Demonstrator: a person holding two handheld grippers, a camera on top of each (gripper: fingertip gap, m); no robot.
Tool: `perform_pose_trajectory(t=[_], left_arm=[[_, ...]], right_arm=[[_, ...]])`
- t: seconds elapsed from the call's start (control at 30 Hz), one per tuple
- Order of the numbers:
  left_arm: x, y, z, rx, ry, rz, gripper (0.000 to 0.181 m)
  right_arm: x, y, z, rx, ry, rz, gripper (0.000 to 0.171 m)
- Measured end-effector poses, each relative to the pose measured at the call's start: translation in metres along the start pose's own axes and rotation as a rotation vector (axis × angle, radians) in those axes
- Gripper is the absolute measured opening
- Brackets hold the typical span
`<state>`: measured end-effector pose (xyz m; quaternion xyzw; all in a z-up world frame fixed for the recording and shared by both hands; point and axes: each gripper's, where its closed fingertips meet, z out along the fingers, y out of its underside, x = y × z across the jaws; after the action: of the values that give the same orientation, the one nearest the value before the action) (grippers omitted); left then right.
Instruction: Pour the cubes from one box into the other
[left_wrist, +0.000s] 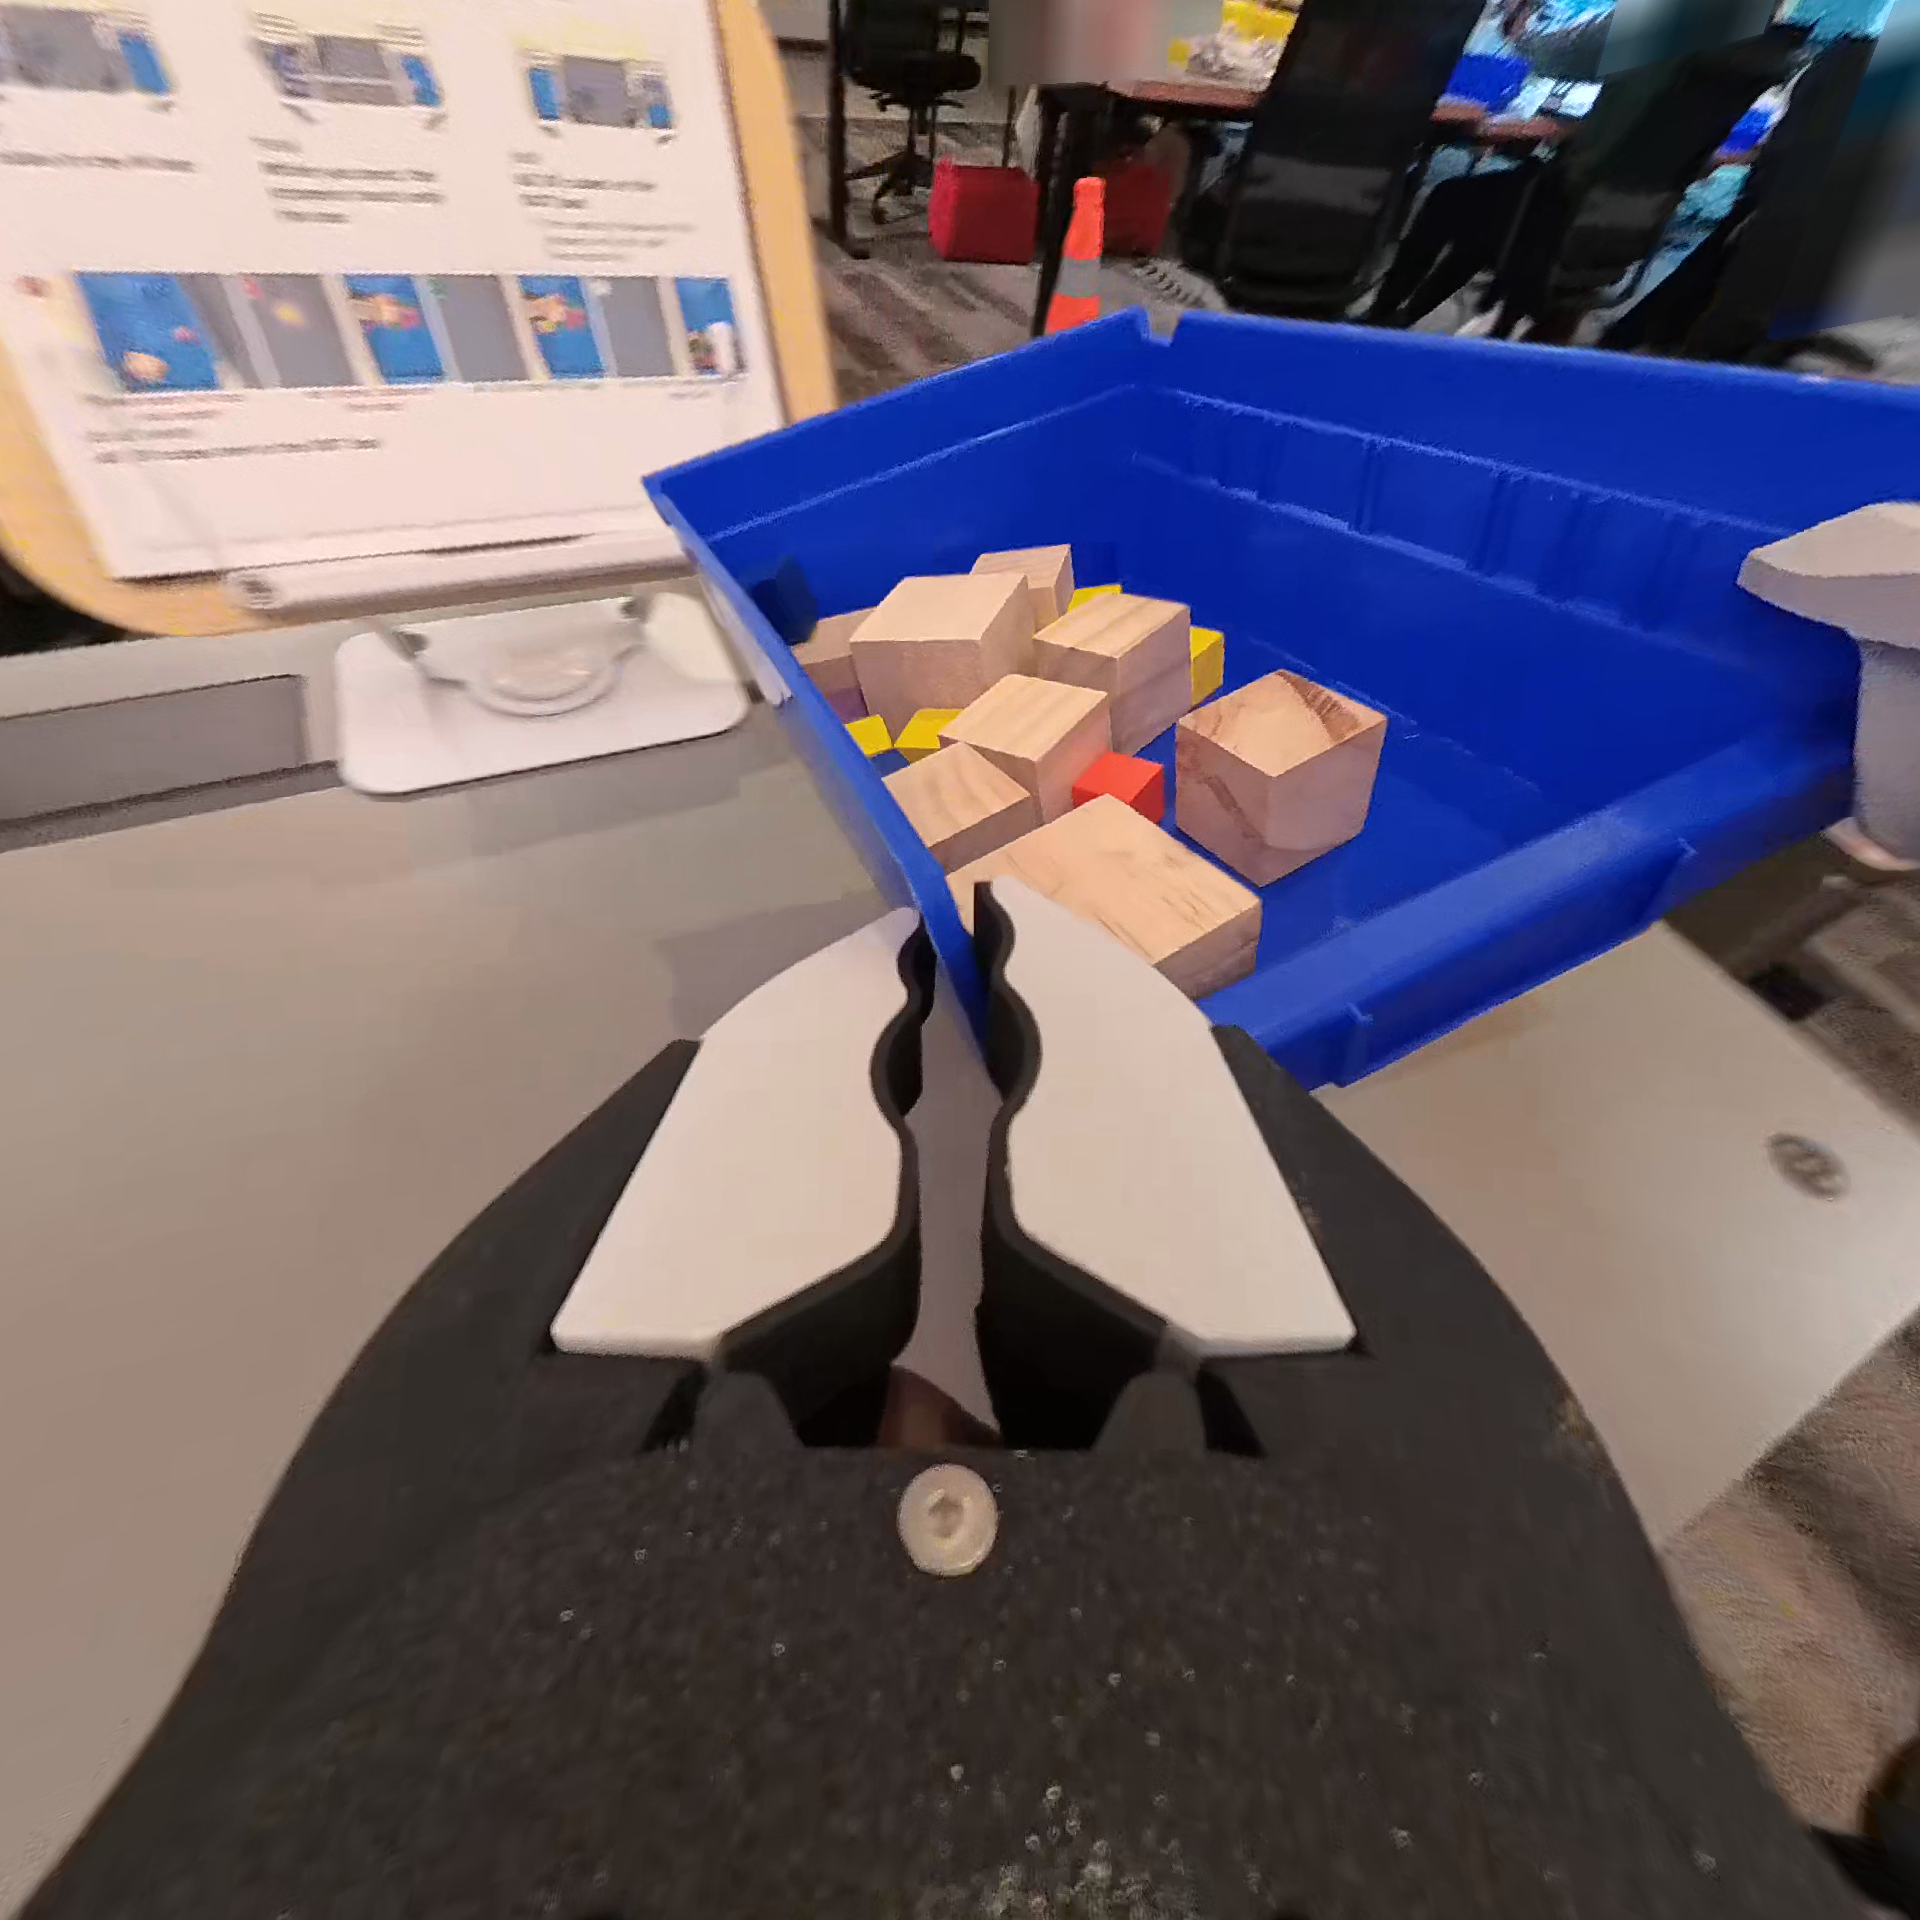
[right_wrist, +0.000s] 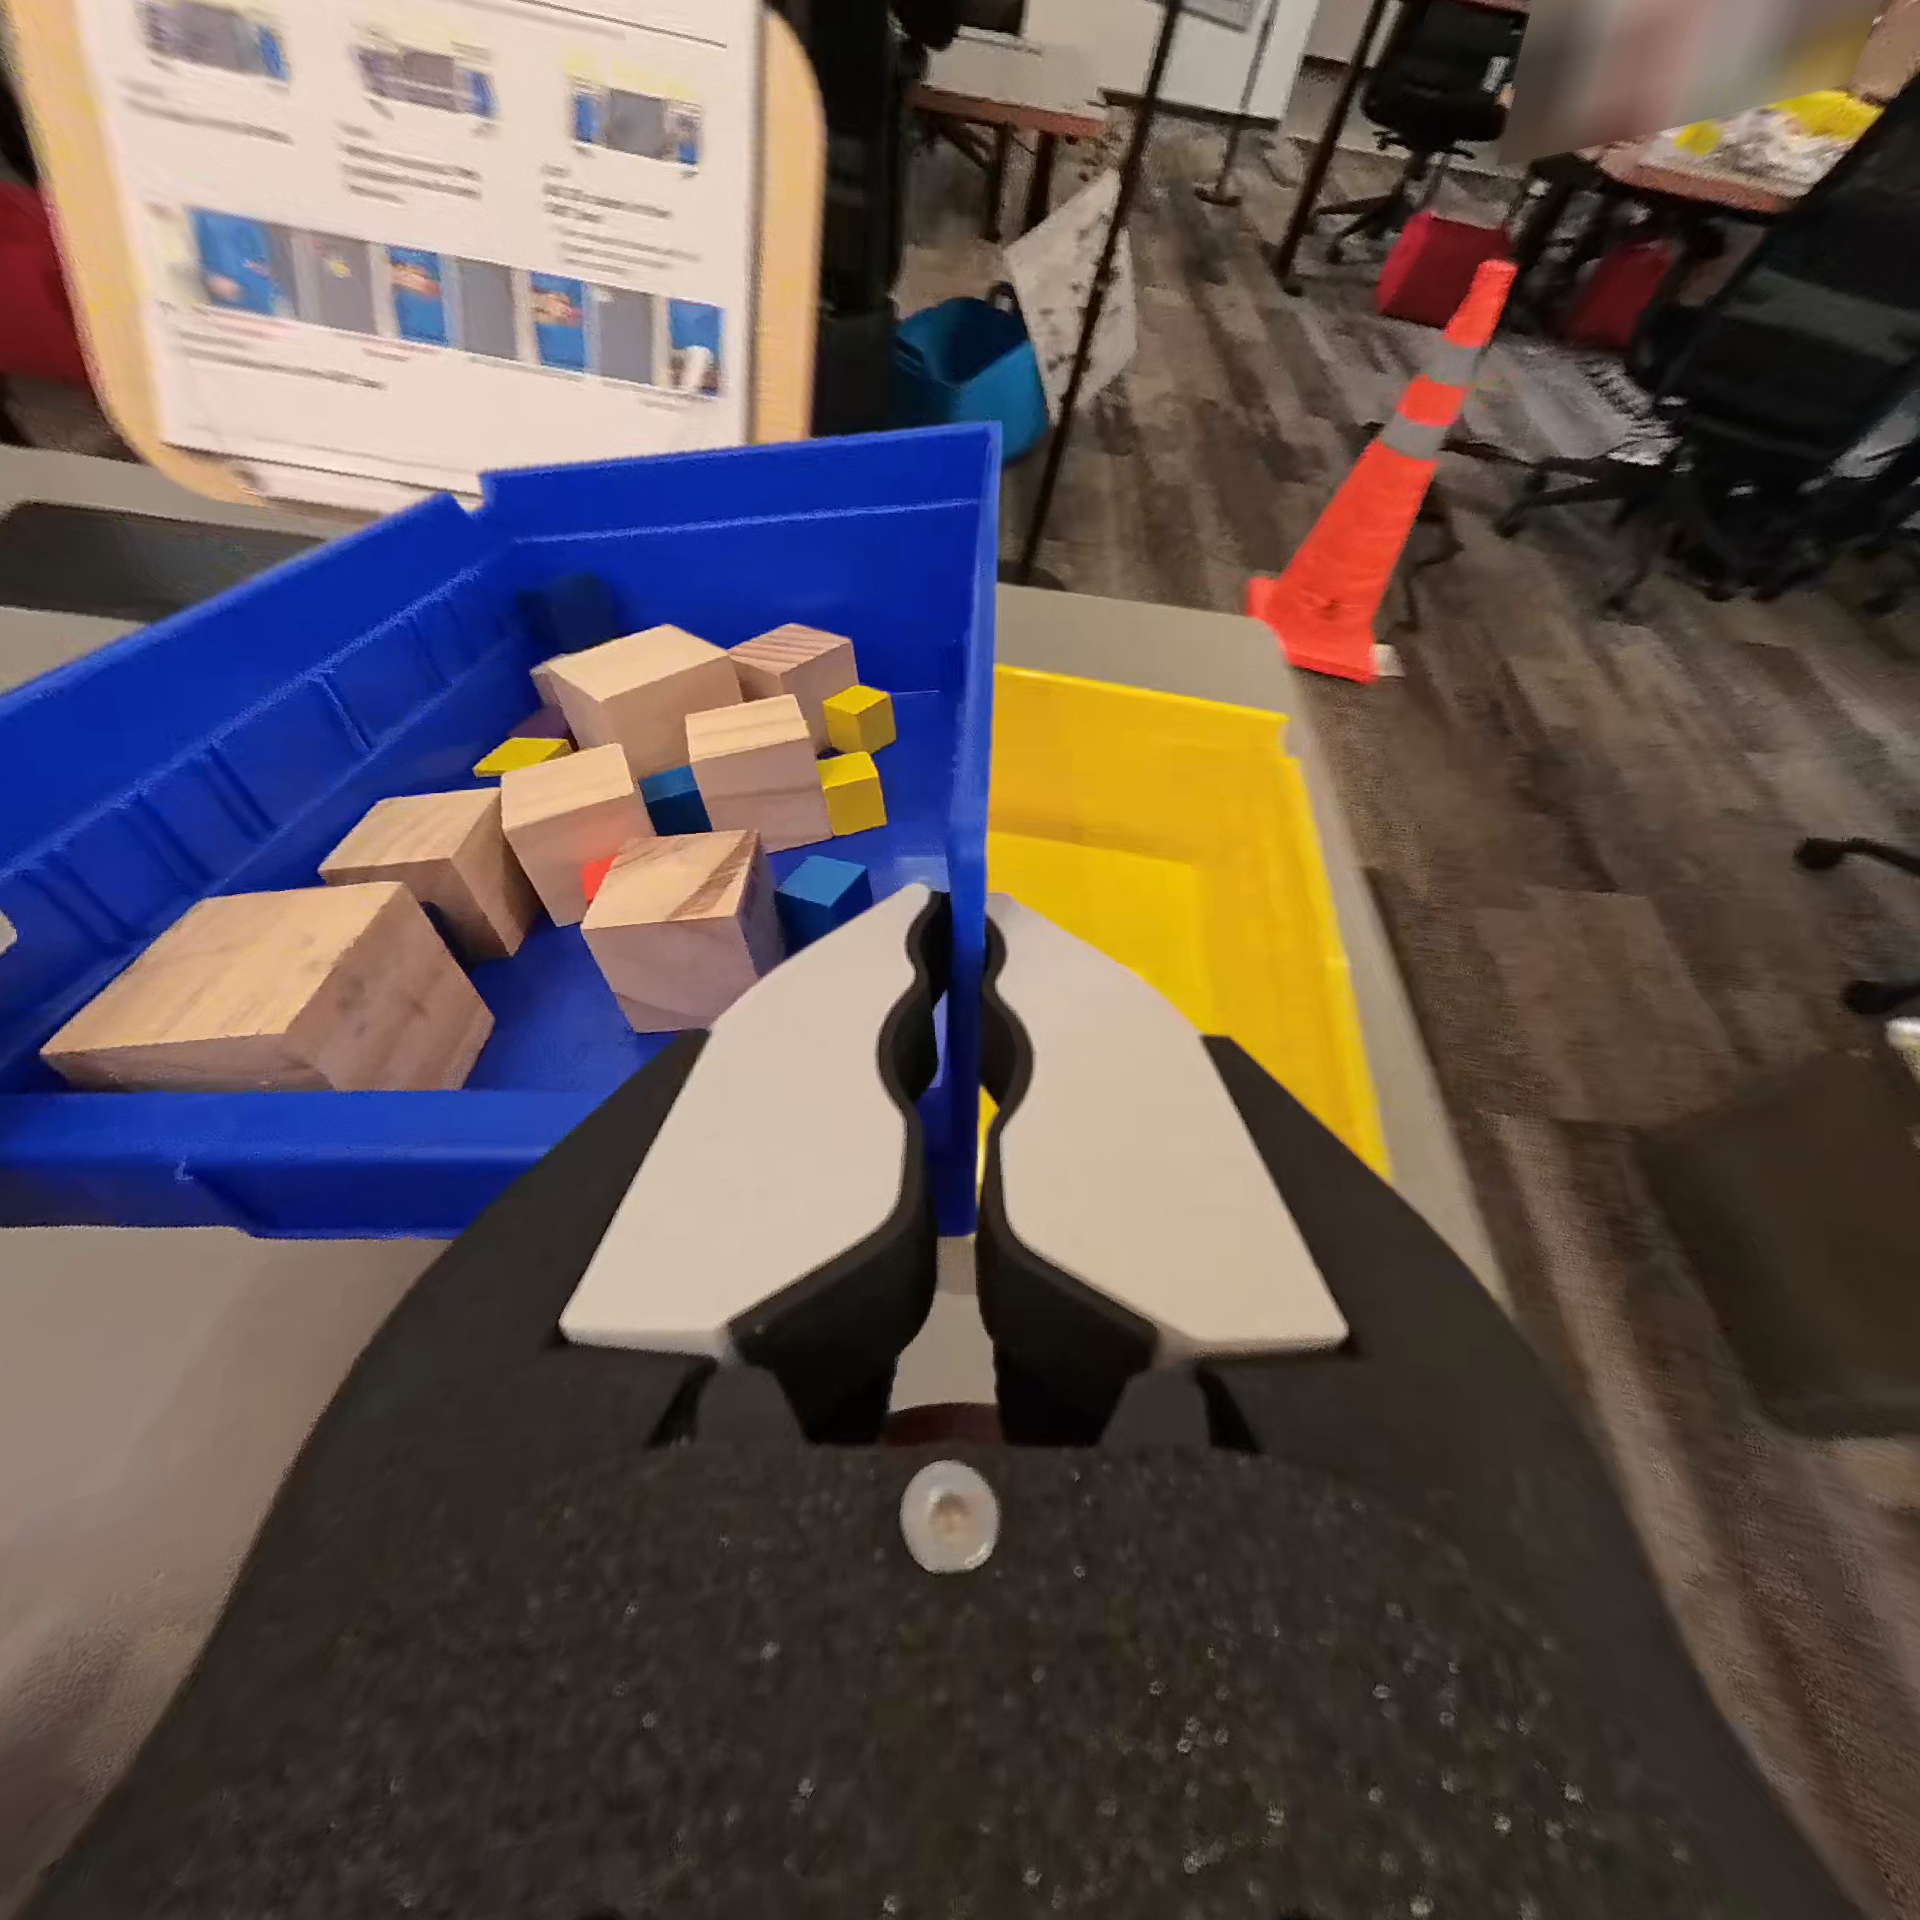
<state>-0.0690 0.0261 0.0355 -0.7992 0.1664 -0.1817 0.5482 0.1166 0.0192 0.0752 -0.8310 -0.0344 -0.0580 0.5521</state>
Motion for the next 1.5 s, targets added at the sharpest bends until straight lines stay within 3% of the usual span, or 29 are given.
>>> perform_pose_trajectory(t=[0.27,0.5,0.73,1.03,1.33,1.43,1.5], left_arm=[[0.117,-0.016,0.054,0.033,0.228,-0.242,0.007],[0.175,0.007,0.102,0.001,0.343,-0.421,0.008],[0.192,0.041,0.131,-0.03,0.412,-0.619,0.009],[0.188,0.065,0.135,-0.089,0.474,-0.791,0.009],[0.146,0.038,0.121,-0.06,0.408,-0.58,0.008],[0.147,0.018,0.113,-0.131,0.453,-0.47,0.009],[0.148,0.01,0.11,-0.228,0.519,-0.51,0.01]], right_arm=[[0.113,-0.05,-0.03,-0.076,0.195,-0.233,0.002],[0.157,-0.056,-0.009,-0.189,0.29,-0.377,0.002],[0.139,-0.063,0.03,-0.263,0.329,-0.625,0.002],[0.105,-0.059,0.05,-0.355,0.364,-0.858,0.003],[0.122,-0.048,0.035,-0.359,0.344,-0.647,0.003],[0.126,-0.067,0.032,-0.451,0.349,-0.651,0.003],[0.126,-0.078,0.036,-0.526,0.337,-0.657,0.003]])
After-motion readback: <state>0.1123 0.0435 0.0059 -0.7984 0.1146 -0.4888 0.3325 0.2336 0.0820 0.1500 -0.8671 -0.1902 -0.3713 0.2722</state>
